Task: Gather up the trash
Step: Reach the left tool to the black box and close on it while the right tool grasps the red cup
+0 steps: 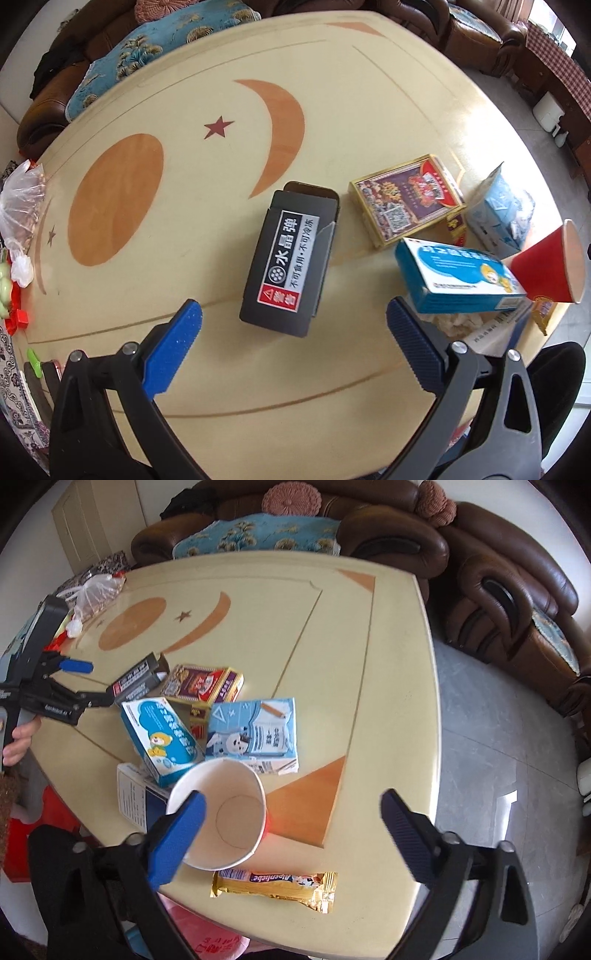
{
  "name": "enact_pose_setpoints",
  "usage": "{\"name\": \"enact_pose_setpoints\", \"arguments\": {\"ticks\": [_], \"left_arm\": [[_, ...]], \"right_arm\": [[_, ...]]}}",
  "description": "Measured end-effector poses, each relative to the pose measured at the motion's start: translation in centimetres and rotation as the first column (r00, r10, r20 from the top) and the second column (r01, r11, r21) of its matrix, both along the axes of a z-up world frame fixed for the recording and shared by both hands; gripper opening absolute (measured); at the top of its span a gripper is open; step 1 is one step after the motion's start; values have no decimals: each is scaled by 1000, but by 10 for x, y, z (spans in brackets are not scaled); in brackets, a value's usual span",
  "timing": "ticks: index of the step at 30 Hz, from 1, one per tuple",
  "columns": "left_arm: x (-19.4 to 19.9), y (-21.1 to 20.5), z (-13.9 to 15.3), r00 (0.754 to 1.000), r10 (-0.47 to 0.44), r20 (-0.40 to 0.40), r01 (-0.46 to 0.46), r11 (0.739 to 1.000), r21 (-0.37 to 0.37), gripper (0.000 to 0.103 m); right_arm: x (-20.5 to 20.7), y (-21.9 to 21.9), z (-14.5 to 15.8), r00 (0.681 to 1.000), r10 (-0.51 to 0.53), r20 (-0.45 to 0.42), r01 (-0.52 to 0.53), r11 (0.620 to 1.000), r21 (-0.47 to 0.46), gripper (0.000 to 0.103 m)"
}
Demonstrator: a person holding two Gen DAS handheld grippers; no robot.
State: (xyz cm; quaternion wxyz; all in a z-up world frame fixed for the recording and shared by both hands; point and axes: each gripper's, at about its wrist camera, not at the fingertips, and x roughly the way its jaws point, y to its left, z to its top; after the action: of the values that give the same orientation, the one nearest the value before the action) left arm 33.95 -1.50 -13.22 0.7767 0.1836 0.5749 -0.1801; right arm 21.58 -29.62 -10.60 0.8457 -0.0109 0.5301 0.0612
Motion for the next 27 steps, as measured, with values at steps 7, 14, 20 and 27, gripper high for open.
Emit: {"name": "enact_pose_setpoints", "arguments": {"ticks": [7,14,20,27], "left_arm": [[14,-6,-10,999,-48,2,47,998,33,98],[31,-4,-29,997,-53,-59,55,998,28,98],[51,-6,-46,994,-54,-97,59,997,45,98],[63,-10,-59,993,-65,-103,72,995,64,98]], "right_arm": [[12,2,-23,996,37,-80,-36,999,3,69],[25,6,-35,990,65,-129,-59,997,53,61],[30,8,-44,983,77,-164,-69,996,53,48],[31,14,-55,971,101,-214,-87,993,74,25]]}}
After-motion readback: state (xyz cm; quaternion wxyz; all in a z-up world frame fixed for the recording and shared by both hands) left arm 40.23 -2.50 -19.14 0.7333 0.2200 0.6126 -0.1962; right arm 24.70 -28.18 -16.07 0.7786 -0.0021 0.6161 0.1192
